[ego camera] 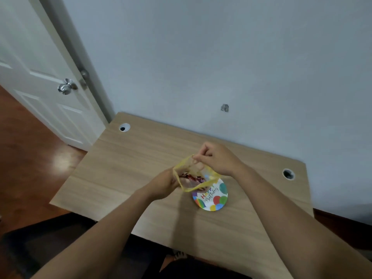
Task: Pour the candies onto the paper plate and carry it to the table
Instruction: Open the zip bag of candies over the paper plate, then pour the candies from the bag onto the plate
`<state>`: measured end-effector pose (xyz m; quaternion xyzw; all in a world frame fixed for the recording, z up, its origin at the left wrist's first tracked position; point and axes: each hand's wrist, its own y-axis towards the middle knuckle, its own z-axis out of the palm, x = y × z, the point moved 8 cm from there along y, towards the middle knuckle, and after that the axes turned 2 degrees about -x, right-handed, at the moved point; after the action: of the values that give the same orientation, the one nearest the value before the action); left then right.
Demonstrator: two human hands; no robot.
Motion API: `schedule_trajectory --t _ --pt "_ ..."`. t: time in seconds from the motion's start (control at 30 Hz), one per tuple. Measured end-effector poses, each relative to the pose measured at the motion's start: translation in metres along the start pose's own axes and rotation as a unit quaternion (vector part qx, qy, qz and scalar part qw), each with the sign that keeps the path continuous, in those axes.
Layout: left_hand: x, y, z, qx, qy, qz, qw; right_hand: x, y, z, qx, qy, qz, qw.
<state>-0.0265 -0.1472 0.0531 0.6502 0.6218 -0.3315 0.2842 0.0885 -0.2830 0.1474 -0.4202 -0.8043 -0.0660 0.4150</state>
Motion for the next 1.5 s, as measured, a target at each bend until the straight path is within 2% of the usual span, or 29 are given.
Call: schedule_trajectory --t 0.13,0.2,0.33,0.47,0.53,0.63,0.77,0.9,1.03,1.13,1.33,1.5 --pt "-0.005 0.008 0.001 -0.009 -0.018 -0.025 0.999 -0.035 -0.013 -0.011 0.024 0.126 0.093 0.987" --pt "-0.006 0.010 0.003 -0.004 -0.016 -0.028 0.999 -0.066 -0.016 -0.011 -0.008 0.201 0.147 0.968" --pt "-0.008 0.009 0.013 0.006 -0.104 -0.063 0.993 -0.119 -0.028 0.010 -0.043 0.293 0.236 0.926" --pt "-0.013 0.009 0.028 0.018 -0.191 -0.110 0.975 -0.129 -0.038 0.036 -0.015 0.328 0.237 0.914" --pt "-0.011 0.009 0.040 0.044 -0.201 -0.125 0.970 -0.127 -0.038 0.053 0.008 0.373 0.220 0.901" --pt "0.006 0.002 0.057 0.046 -0.187 -0.203 0.960 -0.136 -0.039 0.083 0.034 0.409 0.213 0.887" --pt "0.021 -0.009 0.079 0.045 -0.225 -0.265 0.937 -0.155 -0.051 0.098 0.004 0.323 0.217 0.921" --pt "0.025 -0.015 0.101 0.050 -0.248 -0.302 0.919 -0.171 -0.060 0.117 0.012 0.233 0.196 0.952" --pt "0.026 -0.012 0.123 0.064 -0.235 -0.307 0.920 -0.204 -0.071 0.140 -0.007 0.217 0.202 0.955" --pt "0.040 -0.015 0.147 0.087 -0.247 -0.347 0.901 -0.227 -0.079 0.152 -0.010 0.233 0.248 0.940" --pt "0.025 -0.009 0.151 0.116 -0.207 -0.329 0.914 -0.258 -0.078 0.166 0.003 0.192 0.275 0.942" --pt "0.030 -0.007 0.160 0.140 -0.186 -0.345 0.909 -0.263 -0.081 0.166 0.006 0.177 0.267 0.947"
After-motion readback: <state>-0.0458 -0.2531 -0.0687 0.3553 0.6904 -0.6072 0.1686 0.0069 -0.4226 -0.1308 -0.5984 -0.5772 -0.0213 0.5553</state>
